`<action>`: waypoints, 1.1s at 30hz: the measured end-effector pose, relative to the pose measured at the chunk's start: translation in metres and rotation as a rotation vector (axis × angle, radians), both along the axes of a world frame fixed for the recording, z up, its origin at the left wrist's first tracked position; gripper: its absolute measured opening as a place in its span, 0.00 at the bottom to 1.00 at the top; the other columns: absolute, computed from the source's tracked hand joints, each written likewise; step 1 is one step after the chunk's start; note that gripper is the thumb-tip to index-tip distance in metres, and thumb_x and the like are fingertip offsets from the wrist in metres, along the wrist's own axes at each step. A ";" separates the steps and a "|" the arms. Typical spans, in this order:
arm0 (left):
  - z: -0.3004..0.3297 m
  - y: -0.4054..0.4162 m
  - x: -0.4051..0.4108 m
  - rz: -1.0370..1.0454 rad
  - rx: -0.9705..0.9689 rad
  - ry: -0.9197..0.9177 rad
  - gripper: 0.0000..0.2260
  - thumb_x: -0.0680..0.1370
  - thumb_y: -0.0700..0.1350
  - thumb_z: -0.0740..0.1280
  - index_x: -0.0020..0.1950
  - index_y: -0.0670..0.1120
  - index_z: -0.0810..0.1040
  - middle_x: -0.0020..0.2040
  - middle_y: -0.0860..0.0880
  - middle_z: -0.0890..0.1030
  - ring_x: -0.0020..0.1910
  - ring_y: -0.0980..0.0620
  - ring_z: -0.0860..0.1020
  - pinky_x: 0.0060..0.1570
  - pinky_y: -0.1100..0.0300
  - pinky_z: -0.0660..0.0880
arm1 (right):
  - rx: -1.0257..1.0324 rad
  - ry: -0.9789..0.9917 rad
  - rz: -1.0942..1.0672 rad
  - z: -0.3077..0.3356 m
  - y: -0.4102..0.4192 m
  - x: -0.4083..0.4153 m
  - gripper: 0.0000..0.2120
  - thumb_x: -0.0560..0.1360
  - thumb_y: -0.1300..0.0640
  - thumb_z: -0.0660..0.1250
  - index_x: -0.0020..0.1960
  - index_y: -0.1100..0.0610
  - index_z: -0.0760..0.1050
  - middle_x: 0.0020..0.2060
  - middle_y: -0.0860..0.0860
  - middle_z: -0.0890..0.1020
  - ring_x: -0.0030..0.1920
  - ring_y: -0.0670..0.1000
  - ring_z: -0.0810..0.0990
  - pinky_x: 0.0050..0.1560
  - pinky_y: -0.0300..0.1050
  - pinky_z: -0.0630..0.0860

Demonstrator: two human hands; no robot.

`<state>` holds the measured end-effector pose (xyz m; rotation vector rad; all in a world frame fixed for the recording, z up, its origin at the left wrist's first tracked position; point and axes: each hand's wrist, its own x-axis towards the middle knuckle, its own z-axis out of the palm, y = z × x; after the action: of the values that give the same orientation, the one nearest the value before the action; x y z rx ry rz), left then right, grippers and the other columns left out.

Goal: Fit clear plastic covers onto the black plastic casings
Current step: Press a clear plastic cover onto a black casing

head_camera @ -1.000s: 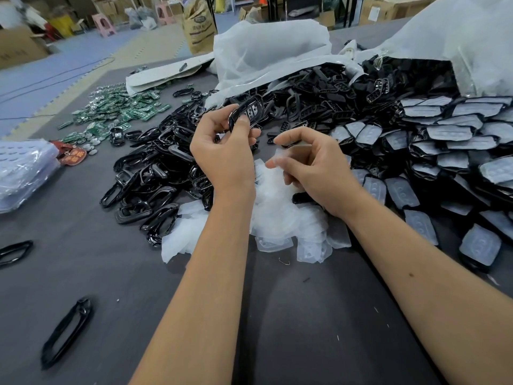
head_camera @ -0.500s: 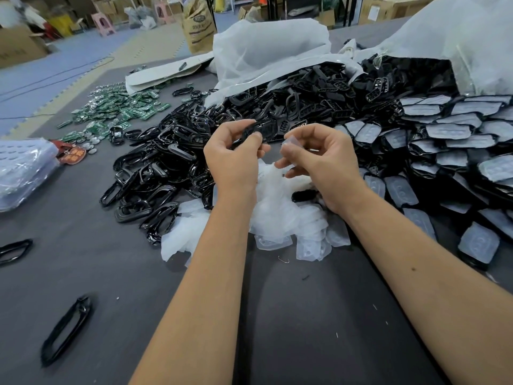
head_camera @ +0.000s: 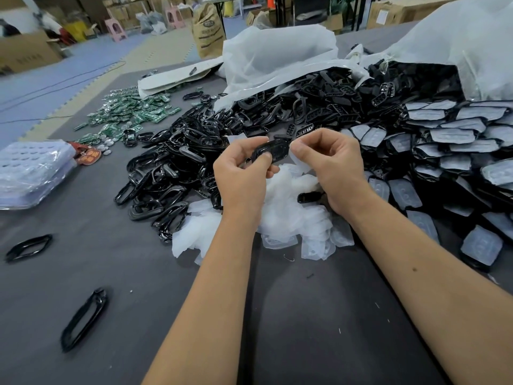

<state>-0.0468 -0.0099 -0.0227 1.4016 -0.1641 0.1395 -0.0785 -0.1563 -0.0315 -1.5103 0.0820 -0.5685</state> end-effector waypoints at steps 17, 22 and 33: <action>-0.006 -0.007 0.015 -0.076 0.029 0.109 0.11 0.75 0.28 0.69 0.51 0.41 0.84 0.41 0.42 0.83 0.30 0.50 0.82 0.33 0.65 0.76 | 0.258 0.057 0.149 -0.001 -0.006 0.005 0.10 0.82 0.58 0.69 0.43 0.57 0.73 0.39 0.58 0.86 0.23 0.48 0.63 0.23 0.38 0.56; -0.006 -0.007 0.015 -0.080 0.025 0.127 0.11 0.75 0.28 0.68 0.52 0.40 0.84 0.42 0.42 0.84 0.30 0.50 0.82 0.33 0.65 0.77 | 0.213 0.043 0.179 -0.003 -0.006 0.006 0.09 0.83 0.56 0.67 0.49 0.59 0.80 0.34 0.51 0.80 0.27 0.47 0.64 0.24 0.39 0.57; -0.005 -0.008 0.014 -0.068 0.029 0.131 0.11 0.76 0.28 0.68 0.51 0.40 0.84 0.43 0.41 0.84 0.30 0.50 0.82 0.32 0.65 0.76 | 0.302 0.080 0.159 -0.003 -0.005 0.008 0.22 0.74 0.64 0.55 0.57 0.61 0.85 0.40 0.57 0.68 0.33 0.47 0.66 0.33 0.43 0.66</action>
<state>-0.0332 -0.0178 -0.0275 1.4274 -0.1053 -0.0110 -0.0701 -0.1618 -0.0347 -1.2321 0.1034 -0.3505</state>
